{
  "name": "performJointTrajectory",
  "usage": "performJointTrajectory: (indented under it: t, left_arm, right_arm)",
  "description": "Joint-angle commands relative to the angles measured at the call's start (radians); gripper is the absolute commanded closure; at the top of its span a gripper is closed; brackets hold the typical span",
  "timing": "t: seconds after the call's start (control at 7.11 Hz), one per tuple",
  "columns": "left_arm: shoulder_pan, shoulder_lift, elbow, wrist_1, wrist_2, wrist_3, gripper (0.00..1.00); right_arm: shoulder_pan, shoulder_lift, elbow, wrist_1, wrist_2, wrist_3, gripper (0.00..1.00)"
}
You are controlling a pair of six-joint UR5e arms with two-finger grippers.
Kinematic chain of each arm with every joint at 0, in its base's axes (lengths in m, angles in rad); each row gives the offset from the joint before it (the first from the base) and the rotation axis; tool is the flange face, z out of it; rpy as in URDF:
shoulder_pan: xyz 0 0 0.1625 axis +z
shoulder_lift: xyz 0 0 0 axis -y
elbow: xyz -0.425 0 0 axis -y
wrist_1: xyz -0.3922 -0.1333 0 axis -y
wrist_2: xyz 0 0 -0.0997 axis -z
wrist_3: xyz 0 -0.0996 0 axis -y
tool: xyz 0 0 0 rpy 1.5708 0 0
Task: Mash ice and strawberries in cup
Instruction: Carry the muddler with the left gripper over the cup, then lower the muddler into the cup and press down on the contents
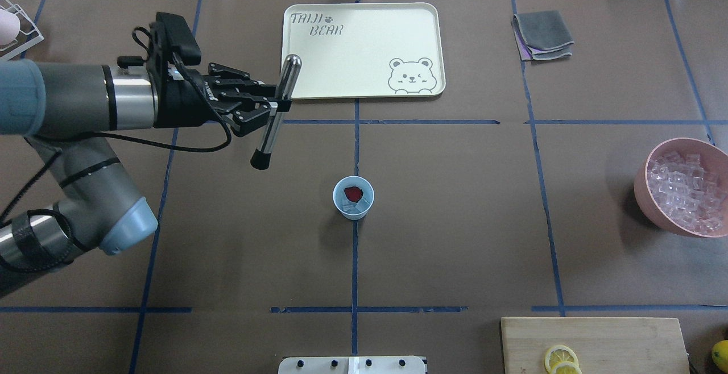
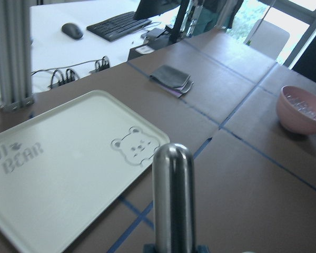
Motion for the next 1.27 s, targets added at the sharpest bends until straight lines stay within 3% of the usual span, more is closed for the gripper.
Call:
performJointTrajectory:
  t: [0.0, 0.28, 0.56, 0.84, 1.13]
  left_arm:
    - [0.155, -0.082, 0.04, -0.09, 0.218, 0.224, 0.98]
    - [0.161, -0.128, 0.151, -0.262, 0.221, 0.257, 0.98]
    - [0.169, -0.142, 0.21, -0.357, 0.221, 0.389, 0.98]
    - [0.236, -0.147, 0.309, -0.503, 0.295, 0.391, 0.98]
    - [0.259, -0.153, 0.316, -0.512, 0.301, 0.391, 0.98]
  right_arm:
    - [0.001, 0.002, 0.0, 0.0, 0.0, 0.001, 0.0]
    - [0.001, 0.002, 0.0, 0.0, 0.0, 0.001, 0.0]
    - [0.001, 0.002, 0.0, 0.0, 0.0, 0.001, 0.0]
    - [0.001, 0.002, 0.002, 0.0, 0.001, 0.002, 0.0]
    - [0.001, 0.002, 0.003, 0.0, 0.001, 0.01, 0.0]
